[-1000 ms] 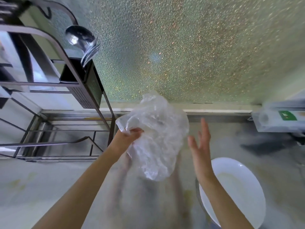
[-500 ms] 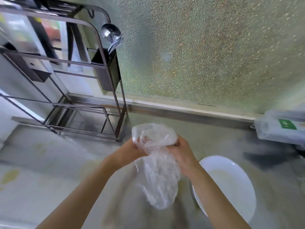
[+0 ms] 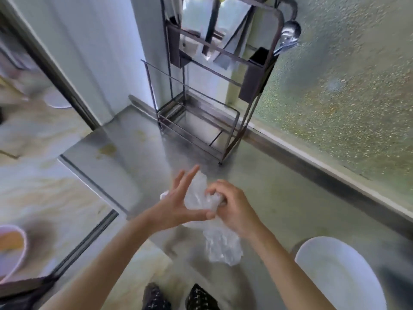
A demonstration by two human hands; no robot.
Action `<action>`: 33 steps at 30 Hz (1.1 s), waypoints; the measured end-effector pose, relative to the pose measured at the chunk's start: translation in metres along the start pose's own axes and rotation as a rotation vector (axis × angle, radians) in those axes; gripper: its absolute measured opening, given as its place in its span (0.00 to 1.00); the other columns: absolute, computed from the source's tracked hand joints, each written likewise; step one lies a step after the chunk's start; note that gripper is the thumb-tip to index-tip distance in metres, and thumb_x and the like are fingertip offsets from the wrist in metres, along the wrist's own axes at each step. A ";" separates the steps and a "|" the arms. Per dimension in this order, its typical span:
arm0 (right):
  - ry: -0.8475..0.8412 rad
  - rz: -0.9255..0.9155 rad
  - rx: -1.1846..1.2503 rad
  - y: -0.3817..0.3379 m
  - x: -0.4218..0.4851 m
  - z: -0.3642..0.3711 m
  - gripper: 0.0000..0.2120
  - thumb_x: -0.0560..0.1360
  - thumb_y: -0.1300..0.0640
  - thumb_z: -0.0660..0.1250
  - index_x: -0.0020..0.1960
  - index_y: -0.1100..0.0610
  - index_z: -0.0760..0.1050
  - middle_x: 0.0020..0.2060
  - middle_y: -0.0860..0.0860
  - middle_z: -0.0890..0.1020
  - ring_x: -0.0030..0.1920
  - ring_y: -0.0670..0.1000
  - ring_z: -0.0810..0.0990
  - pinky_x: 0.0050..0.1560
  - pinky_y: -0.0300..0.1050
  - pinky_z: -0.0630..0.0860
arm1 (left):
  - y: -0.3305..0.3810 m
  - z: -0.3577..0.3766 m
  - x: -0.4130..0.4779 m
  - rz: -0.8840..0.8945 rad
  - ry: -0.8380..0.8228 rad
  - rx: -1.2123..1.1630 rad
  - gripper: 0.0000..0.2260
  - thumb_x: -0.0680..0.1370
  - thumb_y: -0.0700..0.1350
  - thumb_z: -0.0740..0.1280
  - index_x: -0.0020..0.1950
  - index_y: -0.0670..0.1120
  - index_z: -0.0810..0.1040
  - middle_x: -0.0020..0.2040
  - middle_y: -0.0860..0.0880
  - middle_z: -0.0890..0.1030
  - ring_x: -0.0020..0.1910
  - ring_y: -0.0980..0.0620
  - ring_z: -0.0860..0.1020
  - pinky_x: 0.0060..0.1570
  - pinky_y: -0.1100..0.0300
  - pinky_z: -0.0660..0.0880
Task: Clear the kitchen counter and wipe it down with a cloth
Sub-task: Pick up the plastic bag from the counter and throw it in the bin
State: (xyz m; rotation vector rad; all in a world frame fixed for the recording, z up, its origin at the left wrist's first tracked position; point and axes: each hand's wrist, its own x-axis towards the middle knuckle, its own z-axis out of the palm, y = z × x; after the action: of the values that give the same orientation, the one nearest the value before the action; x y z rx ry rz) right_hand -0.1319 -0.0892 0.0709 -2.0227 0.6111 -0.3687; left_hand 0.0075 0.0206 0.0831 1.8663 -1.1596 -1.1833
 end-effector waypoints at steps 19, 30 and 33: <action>-0.831 0.547 0.432 -0.155 -0.024 0.298 0.30 0.69 0.36 0.66 0.68 0.35 0.59 0.66 0.41 0.64 0.63 0.45 0.66 0.58 0.48 0.69 | -0.232 -0.068 -0.324 -0.412 1.093 -1.189 0.13 0.64 0.42 0.69 0.49 0.46 0.80 0.49 0.42 0.82 0.46 0.41 0.81 0.45 0.46 0.77; -0.898 0.319 0.326 -0.241 -0.057 0.516 0.29 0.72 0.48 0.70 0.70 0.44 0.63 0.67 0.39 0.68 0.66 0.39 0.67 0.65 0.52 0.71 | -0.303 -0.080 -0.436 -0.362 1.582 -1.215 0.22 0.69 0.51 0.74 0.60 0.49 0.72 0.55 0.48 0.81 0.52 0.50 0.81 0.51 0.53 0.78; -1.014 0.272 0.260 -0.241 -0.050 0.566 0.27 0.72 0.51 0.71 0.68 0.45 0.66 0.62 0.40 0.74 0.60 0.34 0.73 0.58 0.38 0.74 | -0.337 -0.083 -0.451 -0.382 1.682 -1.191 0.36 0.67 0.55 0.76 0.69 0.52 0.63 0.67 0.50 0.73 0.64 0.51 0.74 0.61 0.51 0.72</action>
State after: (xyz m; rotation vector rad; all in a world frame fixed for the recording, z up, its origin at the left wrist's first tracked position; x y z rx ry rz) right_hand 0.1690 0.4445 -0.0023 -1.5695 0.1644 0.6842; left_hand 0.1044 0.5741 -0.0080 1.2710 0.7316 0.0032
